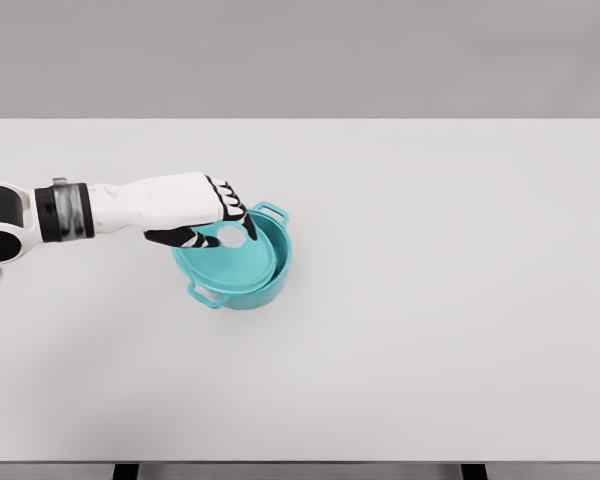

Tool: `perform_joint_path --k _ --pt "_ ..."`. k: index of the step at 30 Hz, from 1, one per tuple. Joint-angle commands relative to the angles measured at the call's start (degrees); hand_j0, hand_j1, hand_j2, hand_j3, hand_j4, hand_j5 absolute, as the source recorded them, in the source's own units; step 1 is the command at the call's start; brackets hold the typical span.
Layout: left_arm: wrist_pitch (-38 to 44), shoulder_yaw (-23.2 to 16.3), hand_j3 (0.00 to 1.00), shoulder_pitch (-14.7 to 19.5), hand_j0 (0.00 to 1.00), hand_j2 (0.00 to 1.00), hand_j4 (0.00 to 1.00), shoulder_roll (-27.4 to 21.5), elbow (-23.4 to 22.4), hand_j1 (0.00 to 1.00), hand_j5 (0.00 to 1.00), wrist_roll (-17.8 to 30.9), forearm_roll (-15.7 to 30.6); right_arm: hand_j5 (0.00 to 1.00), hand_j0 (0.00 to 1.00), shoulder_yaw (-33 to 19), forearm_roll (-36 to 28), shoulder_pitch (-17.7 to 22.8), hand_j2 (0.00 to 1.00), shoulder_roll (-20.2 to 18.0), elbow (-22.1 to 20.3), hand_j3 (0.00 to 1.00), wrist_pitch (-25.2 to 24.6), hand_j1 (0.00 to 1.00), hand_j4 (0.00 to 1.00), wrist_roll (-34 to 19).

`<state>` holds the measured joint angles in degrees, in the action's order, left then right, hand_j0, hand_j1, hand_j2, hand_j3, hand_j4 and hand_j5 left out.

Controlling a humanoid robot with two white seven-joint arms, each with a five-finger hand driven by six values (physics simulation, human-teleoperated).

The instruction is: Cover the pot with left arm

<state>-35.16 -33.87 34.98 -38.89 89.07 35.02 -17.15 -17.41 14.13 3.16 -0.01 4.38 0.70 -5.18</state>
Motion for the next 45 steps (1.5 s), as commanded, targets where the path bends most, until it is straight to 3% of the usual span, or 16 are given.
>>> perform_joint_path --k 1,13,30,45 --pt "0.16 0.03 0.66 0.09 0.66 0.66 0.66 0.04 0.05 0.66 0.66 -0.02 0.36 1.0 1.0 0.01 0.02 0.0 1.0 0.01 0.02 1.0 0.0 1.0 1.0 -0.01" --pt "0.16 0.03 0.69 0.09 0.69 0.69 0.69 0.04 -0.04 0.69 0.69 -0.02 0.27 1.0 1.0 0.01 0.02 0.0 1.0 0.01 0.02 1.0 0.0 1.0 1.0 -0.01" --pt "0.16 0.12 0.81 -0.09 0.81 0.81 0.81 -0.31 -0.3 0.81 0.81 -0.02 0.27 1.0 1.0 0.01 0.02 0.0 1.0 0.01 0.02 1.0 0.0 1.0 1.0 -0.01" --pt "0.16 0.3 0.81 -0.09 0.81 0.81 0.81 -0.66 -0.12 0.81 0.81 -0.02 -0.08 1.0 1.0 0.01 0.02 0.0 1.0 0.01 0.02 1.0 0.0 1.0 1.0 -0.01"
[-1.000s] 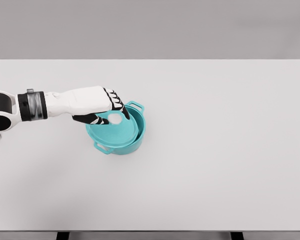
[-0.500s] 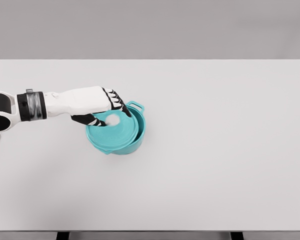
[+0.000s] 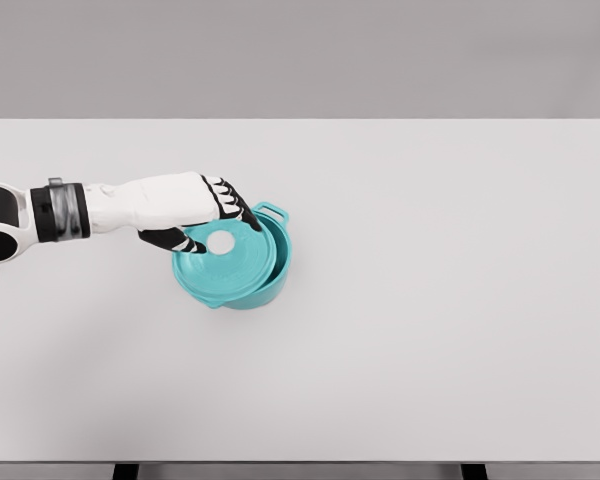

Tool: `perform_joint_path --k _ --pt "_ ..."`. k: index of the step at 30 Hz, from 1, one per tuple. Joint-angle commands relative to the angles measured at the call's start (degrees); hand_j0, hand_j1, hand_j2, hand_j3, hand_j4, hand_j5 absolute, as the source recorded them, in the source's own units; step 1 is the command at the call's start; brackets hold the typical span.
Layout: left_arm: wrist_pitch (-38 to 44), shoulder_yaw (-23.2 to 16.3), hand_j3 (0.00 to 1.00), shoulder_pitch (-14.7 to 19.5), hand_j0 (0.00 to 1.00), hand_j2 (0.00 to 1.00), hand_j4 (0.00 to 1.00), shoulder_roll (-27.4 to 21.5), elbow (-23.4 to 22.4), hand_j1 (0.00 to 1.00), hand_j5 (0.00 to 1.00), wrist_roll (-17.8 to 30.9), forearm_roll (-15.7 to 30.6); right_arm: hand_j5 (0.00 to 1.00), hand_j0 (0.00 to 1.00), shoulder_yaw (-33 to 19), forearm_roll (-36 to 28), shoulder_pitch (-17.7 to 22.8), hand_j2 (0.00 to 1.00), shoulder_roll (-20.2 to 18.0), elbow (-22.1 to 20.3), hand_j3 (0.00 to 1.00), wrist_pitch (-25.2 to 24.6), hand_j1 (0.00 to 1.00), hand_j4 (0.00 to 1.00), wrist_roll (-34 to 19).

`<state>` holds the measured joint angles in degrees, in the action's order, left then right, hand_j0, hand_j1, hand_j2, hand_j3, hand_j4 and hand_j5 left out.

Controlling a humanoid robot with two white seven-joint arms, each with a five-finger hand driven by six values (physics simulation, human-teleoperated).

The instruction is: Cover the pot with left arm

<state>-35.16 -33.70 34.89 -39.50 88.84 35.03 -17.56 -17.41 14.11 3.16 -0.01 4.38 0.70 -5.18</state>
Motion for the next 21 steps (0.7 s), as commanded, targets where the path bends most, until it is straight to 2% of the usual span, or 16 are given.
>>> perform_joint_path --k 1,21 --pt "0.16 0.13 0.81 0.0 0.81 0.81 0.81 -0.13 0.11 0.81 0.81 -0.03 0.33 1.0 1.0 0.01 0.04 0.0 1.0 0.01 0.02 1.0 0.0 1.0 1.0 -0.01" --pt "0.16 0.04 0.82 0.53 0.82 0.82 0.82 0.3 0.19 0.82 0.82 -0.03 0.33 1.0 1.0 0.01 0.03 0.0 1.0 0.01 0.02 1.0 0.0 1.0 1.0 -0.01"
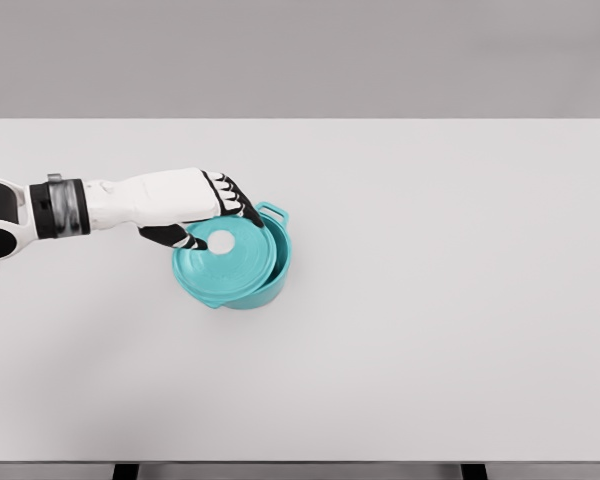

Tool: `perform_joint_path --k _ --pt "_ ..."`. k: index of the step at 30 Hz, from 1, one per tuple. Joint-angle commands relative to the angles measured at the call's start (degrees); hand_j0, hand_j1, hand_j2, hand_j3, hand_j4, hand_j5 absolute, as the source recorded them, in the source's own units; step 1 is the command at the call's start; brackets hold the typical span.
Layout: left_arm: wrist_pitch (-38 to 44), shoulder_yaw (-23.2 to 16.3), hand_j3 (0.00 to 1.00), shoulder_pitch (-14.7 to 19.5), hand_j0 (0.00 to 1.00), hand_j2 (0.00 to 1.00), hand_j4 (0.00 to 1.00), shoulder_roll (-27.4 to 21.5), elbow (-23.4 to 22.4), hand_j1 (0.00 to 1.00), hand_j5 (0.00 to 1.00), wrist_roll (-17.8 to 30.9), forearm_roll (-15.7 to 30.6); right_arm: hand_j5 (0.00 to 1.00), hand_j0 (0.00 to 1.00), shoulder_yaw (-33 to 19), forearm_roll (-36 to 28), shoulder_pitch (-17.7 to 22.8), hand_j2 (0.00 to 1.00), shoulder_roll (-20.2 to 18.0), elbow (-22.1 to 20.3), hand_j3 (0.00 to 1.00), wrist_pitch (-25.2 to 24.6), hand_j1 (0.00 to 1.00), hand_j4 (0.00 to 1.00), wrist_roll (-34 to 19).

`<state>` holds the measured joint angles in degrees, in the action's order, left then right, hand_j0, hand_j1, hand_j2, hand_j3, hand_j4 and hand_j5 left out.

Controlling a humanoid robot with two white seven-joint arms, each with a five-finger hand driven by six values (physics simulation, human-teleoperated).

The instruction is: Cover the pot with left arm

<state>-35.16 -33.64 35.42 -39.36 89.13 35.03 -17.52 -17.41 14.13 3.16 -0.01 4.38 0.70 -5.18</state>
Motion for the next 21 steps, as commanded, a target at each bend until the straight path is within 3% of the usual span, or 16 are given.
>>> perform_joint_path --k 1,21 --pt "0.16 -0.02 0.82 0.0 0.82 0.82 0.82 0.25 -0.18 0.82 0.82 -0.03 0.3 1.0 1.0 0.01 0.02 0.0 1.0 0.01 0.02 1.0 0.0 1.0 1.0 -0.01" --pt "0.16 -0.11 0.82 0.26 0.82 0.82 0.82 1.57 -0.27 0.82 0.82 -0.03 0.3 1.0 1.0 0.01 0.02 0.0 1.0 0.01 0.02 1.0 0.0 1.0 1.0 -0.01"
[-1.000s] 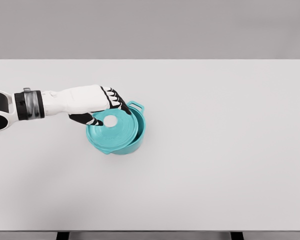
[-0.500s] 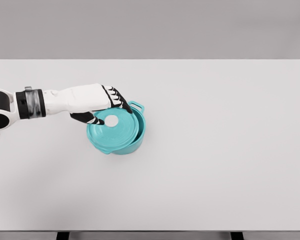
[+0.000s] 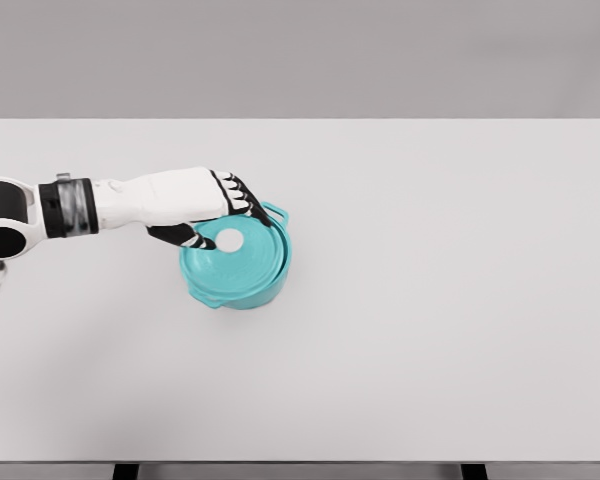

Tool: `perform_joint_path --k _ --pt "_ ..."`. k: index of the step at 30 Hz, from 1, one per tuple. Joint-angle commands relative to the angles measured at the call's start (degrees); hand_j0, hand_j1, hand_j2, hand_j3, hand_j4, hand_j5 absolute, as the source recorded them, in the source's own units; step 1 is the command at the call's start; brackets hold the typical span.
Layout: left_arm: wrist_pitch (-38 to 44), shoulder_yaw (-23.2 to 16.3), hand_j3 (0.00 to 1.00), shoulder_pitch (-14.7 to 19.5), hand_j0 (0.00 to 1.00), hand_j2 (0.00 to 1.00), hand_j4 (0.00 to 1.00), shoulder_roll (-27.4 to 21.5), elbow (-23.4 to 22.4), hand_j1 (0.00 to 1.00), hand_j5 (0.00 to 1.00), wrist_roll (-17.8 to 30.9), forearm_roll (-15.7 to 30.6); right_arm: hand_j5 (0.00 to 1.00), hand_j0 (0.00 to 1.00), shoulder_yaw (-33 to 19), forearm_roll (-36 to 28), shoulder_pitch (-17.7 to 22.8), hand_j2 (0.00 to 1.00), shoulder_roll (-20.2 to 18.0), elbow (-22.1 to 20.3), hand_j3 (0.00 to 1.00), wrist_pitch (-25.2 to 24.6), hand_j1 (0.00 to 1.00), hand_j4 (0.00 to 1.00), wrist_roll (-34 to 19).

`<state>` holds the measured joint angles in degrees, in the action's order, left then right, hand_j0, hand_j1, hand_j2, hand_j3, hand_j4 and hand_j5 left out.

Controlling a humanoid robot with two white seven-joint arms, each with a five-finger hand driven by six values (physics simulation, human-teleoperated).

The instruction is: Cover the pot with left arm

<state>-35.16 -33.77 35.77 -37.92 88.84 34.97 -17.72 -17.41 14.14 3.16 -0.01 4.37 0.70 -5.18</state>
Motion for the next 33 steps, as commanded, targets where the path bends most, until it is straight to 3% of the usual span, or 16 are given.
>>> perform_joint_path --k 1,33 --pt "0.16 0.02 0.82 0.09 0.82 0.82 0.82 0.13 0.02 0.82 0.82 0.03 0.5 1.0 1.0 0.01 0.01 0.0 1.0 0.01 0.02 1.0 0.0 1.0 1.0 -0.01" --pt "0.16 0.02 0.84 0.79 0.84 0.84 0.84 1.45 -1.21 0.84 0.84 0.03 0.32 1.0 1.0 0.01 0.01 0.0 1.0 0.01 0.02 1.0 0.0 1.0 1.0 -0.01"
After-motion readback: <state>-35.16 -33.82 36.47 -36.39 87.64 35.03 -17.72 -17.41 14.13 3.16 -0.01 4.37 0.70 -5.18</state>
